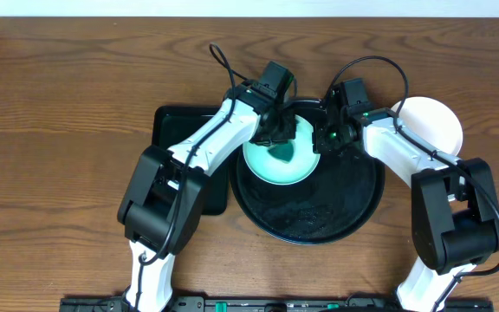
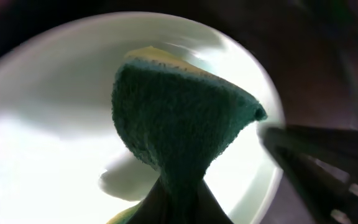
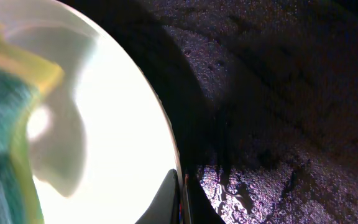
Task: Clean dirty plates on tray and stack at the side
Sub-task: 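Scrub the plate's lower area with the sponge, left gripper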
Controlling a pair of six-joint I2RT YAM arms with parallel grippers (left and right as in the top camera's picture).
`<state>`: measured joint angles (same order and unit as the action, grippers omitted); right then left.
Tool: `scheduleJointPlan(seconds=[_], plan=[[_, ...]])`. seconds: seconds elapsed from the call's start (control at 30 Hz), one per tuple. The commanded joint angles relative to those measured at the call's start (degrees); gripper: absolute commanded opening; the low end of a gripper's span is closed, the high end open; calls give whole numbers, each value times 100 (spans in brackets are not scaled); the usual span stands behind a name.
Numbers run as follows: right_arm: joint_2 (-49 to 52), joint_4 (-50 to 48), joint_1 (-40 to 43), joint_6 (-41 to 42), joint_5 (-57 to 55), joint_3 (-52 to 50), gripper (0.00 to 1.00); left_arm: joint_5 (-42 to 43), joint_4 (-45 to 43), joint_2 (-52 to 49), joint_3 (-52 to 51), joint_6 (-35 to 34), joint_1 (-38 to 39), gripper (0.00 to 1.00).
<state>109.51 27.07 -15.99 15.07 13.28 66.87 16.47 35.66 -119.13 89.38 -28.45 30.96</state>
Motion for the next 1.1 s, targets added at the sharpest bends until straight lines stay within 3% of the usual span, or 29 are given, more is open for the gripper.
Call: scheduleJointPlan(seconds=[0.0,0.33,1.07], plan=[[33,-24,-61,7,111,-24,1,-828,63,153,-22,79,-15,8],[33,-28,-61,7,111,-24,1,-1735,426,136,-96,96,-15,8],[33,-31,-61,7,111,-24,1,-1777,382,-350,-400,2,76,8]])
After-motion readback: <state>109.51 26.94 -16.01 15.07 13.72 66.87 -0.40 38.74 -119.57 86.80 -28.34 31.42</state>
